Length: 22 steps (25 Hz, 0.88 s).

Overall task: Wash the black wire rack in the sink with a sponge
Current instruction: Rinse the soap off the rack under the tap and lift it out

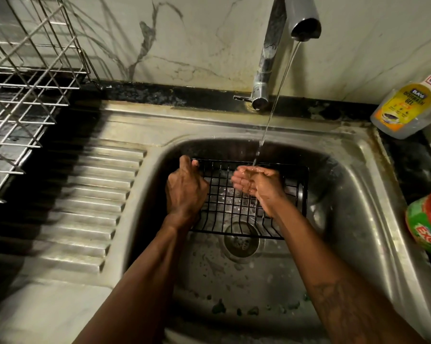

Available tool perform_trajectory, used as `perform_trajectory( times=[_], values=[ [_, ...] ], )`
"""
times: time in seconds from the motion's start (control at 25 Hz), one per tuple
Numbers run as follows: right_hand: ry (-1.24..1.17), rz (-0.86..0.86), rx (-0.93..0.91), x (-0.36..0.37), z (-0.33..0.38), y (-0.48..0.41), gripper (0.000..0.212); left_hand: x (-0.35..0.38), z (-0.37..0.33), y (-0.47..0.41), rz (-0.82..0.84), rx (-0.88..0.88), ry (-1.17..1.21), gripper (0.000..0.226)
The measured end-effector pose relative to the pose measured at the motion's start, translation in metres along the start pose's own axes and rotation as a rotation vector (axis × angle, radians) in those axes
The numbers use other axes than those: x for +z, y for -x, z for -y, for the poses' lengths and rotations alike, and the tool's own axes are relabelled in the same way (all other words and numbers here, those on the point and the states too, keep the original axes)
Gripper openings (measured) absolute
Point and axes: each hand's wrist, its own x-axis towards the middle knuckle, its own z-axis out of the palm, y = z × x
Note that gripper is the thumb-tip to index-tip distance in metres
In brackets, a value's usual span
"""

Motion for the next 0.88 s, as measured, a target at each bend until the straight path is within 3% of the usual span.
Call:
perform_trajectory(
  times=[0.12, 0.28, 0.36, 0.48, 0.56, 0.8, 0.88],
  values=[
    [-0.066, 0.065, 0.035, 0.005, -0.006, 0.002, 0.021, 0.002, -0.001, 0.002, -0.025, 0.019, 0.000, 0.016],
    [0.350, 0.391, 0.323, -0.002, -0.012, 0.009, 0.018, 0.008, -0.005, 0.006, -0.035, 0.040, 0.002, 0.022],
    [0.344, 0.333, 0.241, -0.009, -0.004, 0.005, 0.013, 0.011, -0.008, 0.005, -0.043, 0.051, 0.002, 0.022],
    [0.040, -0.026, -0.009, -0.010, 0.008, 0.000, 0.012, 0.015, -0.011, 0.005, -0.037, 0.066, 0.030, 0.022],
    [-0.015, -0.154, -0.044, -0.007, 0.009, 0.003, 0.013, 0.018, -0.013, 0.006, -0.026, 0.074, 0.036, 0.022],
    [0.370, 0.162, 0.214, -0.003, 0.000, 0.015, 0.015, 0.023, -0.013, 0.006, 0.004, 0.069, 0.042, 0.024],
    [0.521, 0.052, -0.040, 0.005, -0.005, 0.013, 0.011, 0.024, -0.013, 0.006, 0.010, 0.066, 0.032, 0.024]
  ],
)
